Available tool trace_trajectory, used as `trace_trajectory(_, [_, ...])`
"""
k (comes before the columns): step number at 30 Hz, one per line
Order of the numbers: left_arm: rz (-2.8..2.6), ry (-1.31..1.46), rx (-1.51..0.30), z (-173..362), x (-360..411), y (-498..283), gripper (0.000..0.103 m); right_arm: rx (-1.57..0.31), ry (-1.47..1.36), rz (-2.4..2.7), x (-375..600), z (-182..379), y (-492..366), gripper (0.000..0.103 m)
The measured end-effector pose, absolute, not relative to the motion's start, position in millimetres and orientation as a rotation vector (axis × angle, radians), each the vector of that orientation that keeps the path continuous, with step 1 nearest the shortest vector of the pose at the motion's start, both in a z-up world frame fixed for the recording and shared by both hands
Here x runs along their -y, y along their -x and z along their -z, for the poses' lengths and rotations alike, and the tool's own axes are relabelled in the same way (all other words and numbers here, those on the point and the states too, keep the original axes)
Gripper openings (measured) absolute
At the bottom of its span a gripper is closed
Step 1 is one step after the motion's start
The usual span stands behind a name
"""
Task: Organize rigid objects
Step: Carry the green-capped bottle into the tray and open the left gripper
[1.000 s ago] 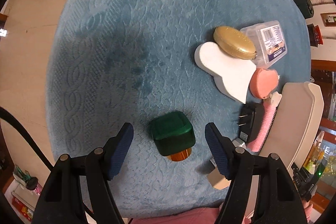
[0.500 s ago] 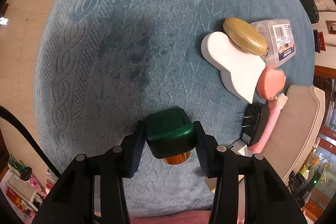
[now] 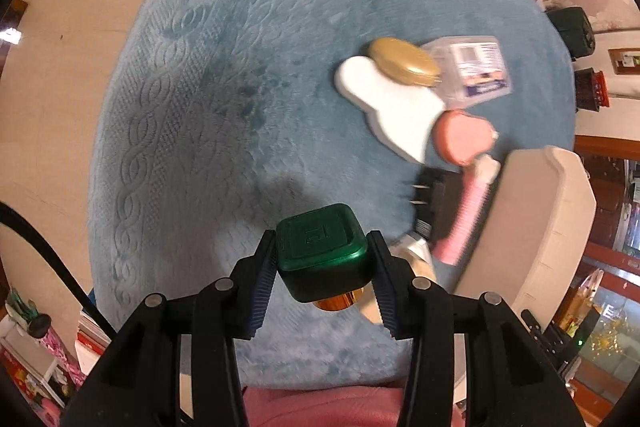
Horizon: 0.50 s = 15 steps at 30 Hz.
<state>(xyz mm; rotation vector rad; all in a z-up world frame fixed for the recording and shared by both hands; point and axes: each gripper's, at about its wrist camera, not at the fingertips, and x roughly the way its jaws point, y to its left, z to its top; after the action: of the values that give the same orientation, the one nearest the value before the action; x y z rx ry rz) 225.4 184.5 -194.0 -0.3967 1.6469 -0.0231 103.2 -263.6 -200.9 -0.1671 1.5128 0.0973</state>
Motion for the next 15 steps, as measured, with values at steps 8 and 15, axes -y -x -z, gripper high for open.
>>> trace_trajectory(8, [0.059, 0.331, -1.562, 144, -148, -212, 0.048, -1.485, 0.175, -0.148, 262, 201, -99, 0.006])
trace_trajectory(15, [0.111, 0.262, -1.523, 118, -100, -218, 0.048, -1.457, 0.176, -0.183, 264, 199, -96, 0.008])
